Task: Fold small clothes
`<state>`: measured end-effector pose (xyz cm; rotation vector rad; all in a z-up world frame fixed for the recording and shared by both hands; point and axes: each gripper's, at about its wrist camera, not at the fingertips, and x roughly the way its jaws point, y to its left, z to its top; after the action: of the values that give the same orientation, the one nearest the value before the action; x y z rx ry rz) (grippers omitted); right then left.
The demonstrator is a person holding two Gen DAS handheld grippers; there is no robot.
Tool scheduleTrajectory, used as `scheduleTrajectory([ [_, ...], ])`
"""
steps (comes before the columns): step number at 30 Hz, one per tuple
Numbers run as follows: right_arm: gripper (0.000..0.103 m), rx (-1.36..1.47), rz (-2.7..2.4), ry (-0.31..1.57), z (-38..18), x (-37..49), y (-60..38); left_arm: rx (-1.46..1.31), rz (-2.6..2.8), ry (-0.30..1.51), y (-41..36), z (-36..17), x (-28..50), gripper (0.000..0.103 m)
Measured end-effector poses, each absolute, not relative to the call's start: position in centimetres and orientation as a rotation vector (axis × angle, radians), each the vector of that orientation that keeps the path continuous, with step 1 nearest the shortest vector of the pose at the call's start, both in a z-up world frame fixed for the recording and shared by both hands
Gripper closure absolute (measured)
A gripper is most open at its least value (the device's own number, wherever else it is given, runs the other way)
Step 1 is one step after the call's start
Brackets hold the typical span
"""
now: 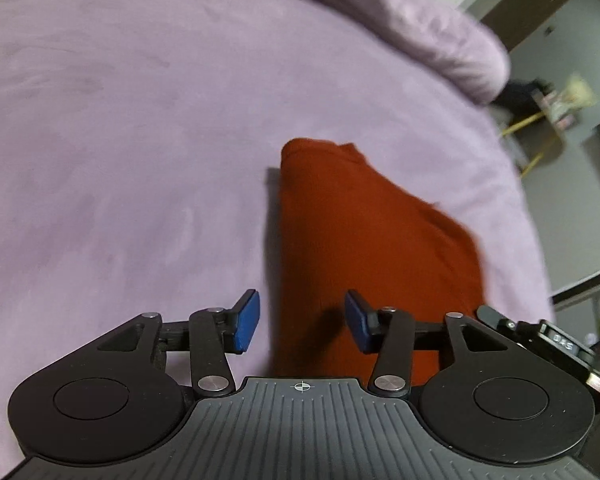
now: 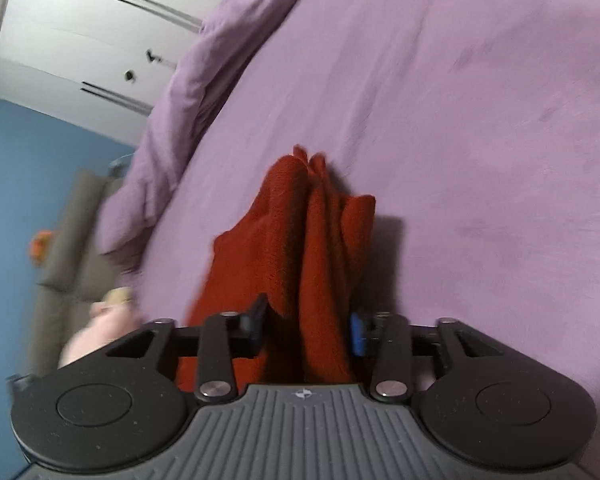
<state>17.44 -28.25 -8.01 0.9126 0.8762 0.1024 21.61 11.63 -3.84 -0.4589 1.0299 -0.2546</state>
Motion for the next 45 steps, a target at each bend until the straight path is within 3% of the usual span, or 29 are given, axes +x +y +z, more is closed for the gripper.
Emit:
scheduleTrajectory([
  [5, 0.054, 0.903, 0.058, 0.826, -5.7, 10.1, -28.1, -0.402, -0.265, 0.965, 10.4, -5.2, 13.6, 0.042],
  [11, 0.054, 1.061, 0.082, 0.84, -7.5, 7.4, -27.6, -0.305, -0.212, 0.979, 6.6, -7.5, 11.9, 0.042],
  [20, 0.057, 1.704, -0.075, 0.728, -12.6, 6.4, -28.6, -0.512, -0.234, 0.969, 7.5, -7.6, 11.5, 0.042],
  [28, 0.072, 1.892, -0.18, 0.753, -15.2, 7.0, -27.8, -0.816, -0.267, 1.004, 9.1, -9.2, 12.6, 0.042],
  [34, 0.082, 1.868, -0.209, 0.76, -15.4, 7.0, -27.8, -0.85, -0.21, 1.005, 9.2, -10.0, 13.4, 0.043],
  [41, 0.086, 1.706, -0.186, 0.782, -13.9, 6.9, -28.6, -0.891, -0.196, 0.969, 9.2, -9.3, 14.6, 0.047],
  [45, 0.088, 1.735, -0.072, 0.714, -13.4, 7.2, -28.9, -0.833, -0.135, 0.999, 8.9, -9.3, 15.2, 0.057],
])
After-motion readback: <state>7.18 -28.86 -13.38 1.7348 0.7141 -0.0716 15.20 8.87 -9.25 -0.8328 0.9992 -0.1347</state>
